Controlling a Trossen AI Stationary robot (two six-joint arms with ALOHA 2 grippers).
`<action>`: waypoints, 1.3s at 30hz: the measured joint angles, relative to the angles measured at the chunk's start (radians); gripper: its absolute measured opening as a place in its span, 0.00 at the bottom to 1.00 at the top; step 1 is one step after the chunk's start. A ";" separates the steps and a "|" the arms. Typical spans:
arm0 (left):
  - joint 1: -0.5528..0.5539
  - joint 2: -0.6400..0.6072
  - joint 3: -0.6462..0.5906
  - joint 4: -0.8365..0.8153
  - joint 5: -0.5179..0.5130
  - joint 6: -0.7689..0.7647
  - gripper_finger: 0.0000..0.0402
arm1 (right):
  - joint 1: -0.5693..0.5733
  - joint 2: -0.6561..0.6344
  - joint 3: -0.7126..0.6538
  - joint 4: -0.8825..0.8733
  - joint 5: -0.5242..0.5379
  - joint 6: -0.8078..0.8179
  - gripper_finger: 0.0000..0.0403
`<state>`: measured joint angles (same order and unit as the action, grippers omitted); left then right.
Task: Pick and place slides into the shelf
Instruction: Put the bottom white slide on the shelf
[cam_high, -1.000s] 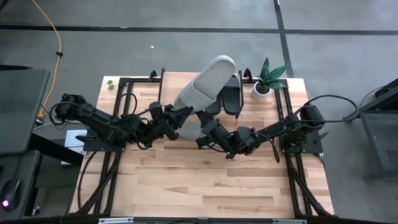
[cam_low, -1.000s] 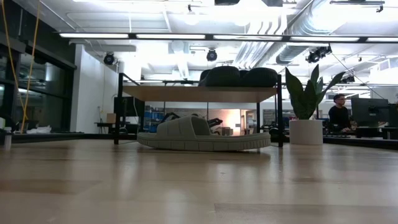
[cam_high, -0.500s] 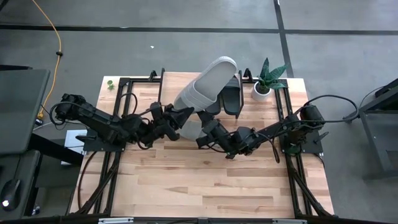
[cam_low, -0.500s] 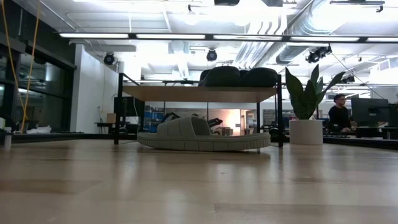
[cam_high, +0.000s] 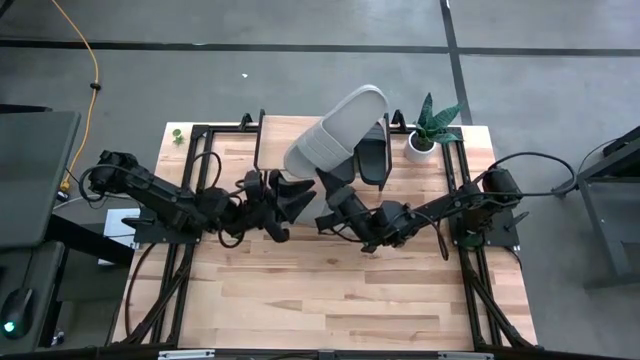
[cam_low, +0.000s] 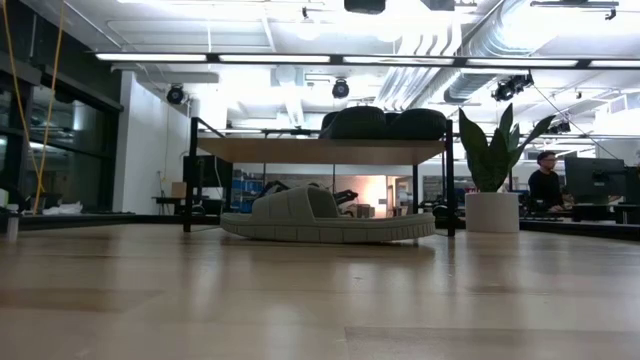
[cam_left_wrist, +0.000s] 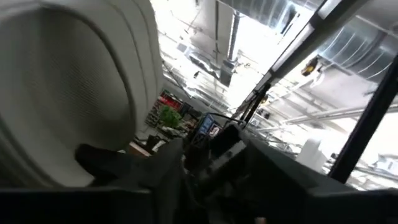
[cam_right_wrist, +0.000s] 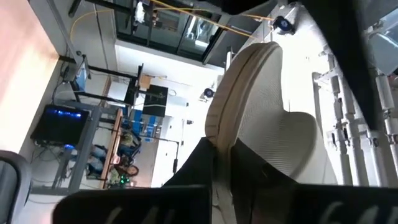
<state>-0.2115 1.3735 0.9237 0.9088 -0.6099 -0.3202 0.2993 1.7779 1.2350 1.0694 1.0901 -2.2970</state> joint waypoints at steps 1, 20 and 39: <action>0.000 0.000 0.000 0.000 -0.001 0.012 0.48 | 0.000 0.000 0.000 0.000 0.002 -0.001 0.00; 0.001 -0.037 0.000 -0.170 0.198 0.401 0.74 | 0.009 -0.023 0.000 -0.197 0.009 0.196 0.00; -0.224 -0.103 0.000 -0.509 0.337 0.595 0.74 | -0.046 -0.286 0.000 -1.031 -0.385 1.026 0.00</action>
<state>-0.4355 1.2705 0.9237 0.4002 -0.2727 0.2747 0.2529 1.4917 1.2354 0.0382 0.7055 -1.2713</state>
